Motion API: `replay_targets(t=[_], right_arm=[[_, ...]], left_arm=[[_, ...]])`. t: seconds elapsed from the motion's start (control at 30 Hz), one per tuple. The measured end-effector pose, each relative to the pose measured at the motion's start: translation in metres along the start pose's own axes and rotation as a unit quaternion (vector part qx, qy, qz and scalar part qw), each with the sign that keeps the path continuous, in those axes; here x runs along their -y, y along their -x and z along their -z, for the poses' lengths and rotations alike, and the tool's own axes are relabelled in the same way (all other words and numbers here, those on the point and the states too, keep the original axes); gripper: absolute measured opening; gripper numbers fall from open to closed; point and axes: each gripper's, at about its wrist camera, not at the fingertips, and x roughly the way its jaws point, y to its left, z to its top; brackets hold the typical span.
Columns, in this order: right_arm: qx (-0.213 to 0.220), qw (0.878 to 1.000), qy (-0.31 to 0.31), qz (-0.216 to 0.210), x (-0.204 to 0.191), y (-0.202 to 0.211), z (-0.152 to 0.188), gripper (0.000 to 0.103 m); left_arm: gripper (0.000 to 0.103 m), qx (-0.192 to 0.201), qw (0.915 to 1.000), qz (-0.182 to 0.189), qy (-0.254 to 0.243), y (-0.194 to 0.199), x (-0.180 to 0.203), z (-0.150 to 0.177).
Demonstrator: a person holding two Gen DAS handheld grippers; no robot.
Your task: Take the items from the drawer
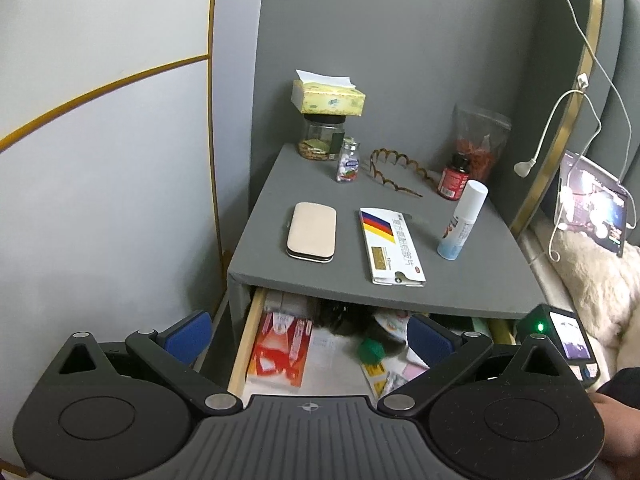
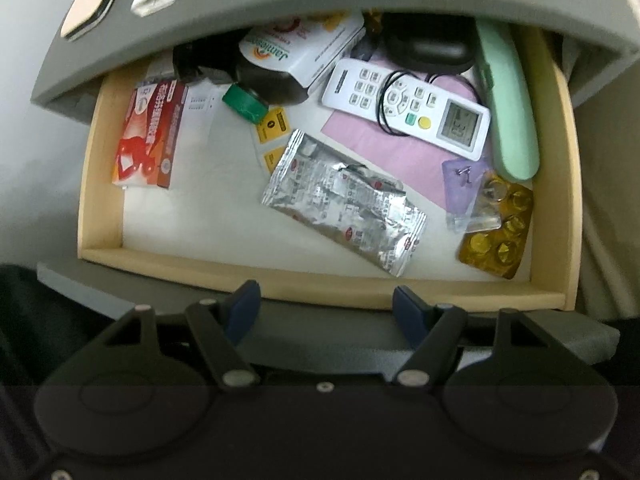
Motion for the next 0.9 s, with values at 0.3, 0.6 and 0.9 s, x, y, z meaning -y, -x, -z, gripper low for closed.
replay_targets(t=[0.3, 0.6, 0.9], right_arm=[[0.149, 0.977, -0.142, -0.063, -0.016, 0.001, -0.057, 0.073], [0.127, 0.910, -0.380, -0.104, -0.006, -0.070, -0.084, 0.057], [0.142, 0.896, -0.390, -0.156, 0.001, -0.061, -0.088, 0.038]], left_arm=[[0.103, 0.006, 0.9999, 0.012, 0.010, 0.004, -0.003, -0.003], [0.103, 0.005, 0.9991, 0.018, 0.039, 0.003, -0.014, -0.008], [0.103, 0.004, 0.9989, 0.015, 0.045, 0.002, -0.017, -0.009]])
